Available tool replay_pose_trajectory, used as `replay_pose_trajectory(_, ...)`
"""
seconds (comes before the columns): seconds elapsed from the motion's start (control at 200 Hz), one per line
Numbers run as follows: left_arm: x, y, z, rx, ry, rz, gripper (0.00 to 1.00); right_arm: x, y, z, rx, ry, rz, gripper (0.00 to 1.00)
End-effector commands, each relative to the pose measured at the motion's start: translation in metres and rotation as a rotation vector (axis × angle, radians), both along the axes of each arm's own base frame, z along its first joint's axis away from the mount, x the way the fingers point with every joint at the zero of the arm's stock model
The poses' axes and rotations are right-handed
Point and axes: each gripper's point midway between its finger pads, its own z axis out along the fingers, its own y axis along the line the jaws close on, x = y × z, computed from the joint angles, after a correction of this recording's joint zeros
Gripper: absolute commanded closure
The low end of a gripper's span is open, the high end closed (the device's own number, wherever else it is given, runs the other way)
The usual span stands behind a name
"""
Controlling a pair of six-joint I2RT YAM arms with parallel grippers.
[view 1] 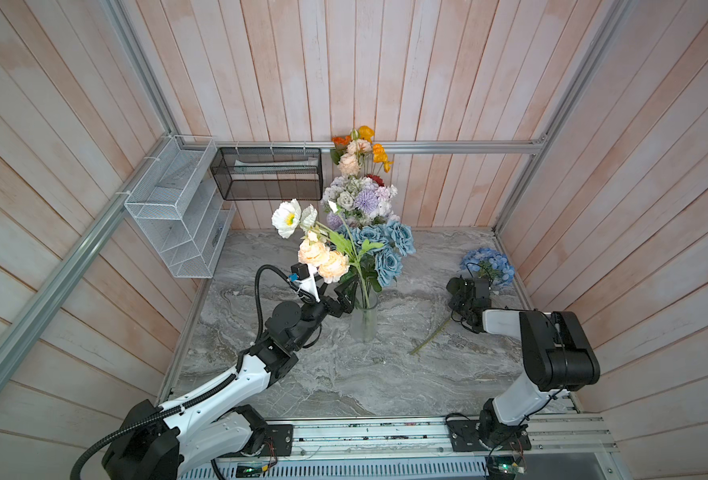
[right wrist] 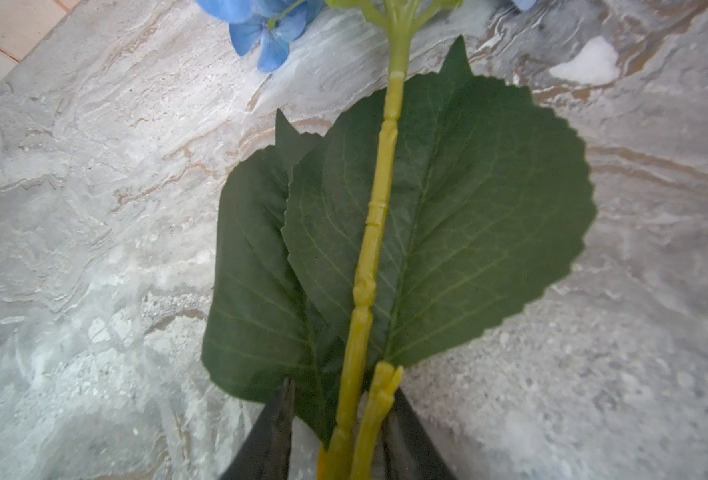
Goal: Arrange the flowers into the vase
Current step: 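Grasp the blue hydrangea stem on the table with the right gripper, then lift the blue hydrangea high and carry it over the glass vase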
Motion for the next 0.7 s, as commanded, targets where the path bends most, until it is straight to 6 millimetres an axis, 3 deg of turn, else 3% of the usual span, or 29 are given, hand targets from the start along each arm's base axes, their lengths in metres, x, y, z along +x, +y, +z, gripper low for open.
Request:
replay_pose_trajectory(0.0, 0.0, 0.006, 0.002, -0.013, -0.011, 0.022, 0.0, -0.02, 0.007, -0.023, 0.035, 0.13, 0.023, 0.68)
replay_pose_trajectory(0.18, -0.001, 0.007, 0.005, -0.009, -0.015, 0.025, 0.0, -0.02, 0.008, -0.022, 0.036, 0.138, 0.033, 0.93)
replay_pose_trajectory(0.305, 0.0, 0.009, 0.004, -0.01, -0.011, 0.035, 0.0, -0.017, 0.007, -0.008, 0.022, 0.107, 0.045, 0.99)
replay_pose_trajectory(0.465, 0.001, 0.005, 0.005, -0.008, -0.012, 0.025, 0.0, -0.006, 0.007, 0.032, 0.002, 0.018, 0.07, 1.0)
replay_pose_trajectory(0.695, 0.001, 0.006, 0.006, -0.006, -0.015, 0.025, 0.0, 0.008, 0.014, 0.112, 0.036, -0.201, 0.11, 1.0)
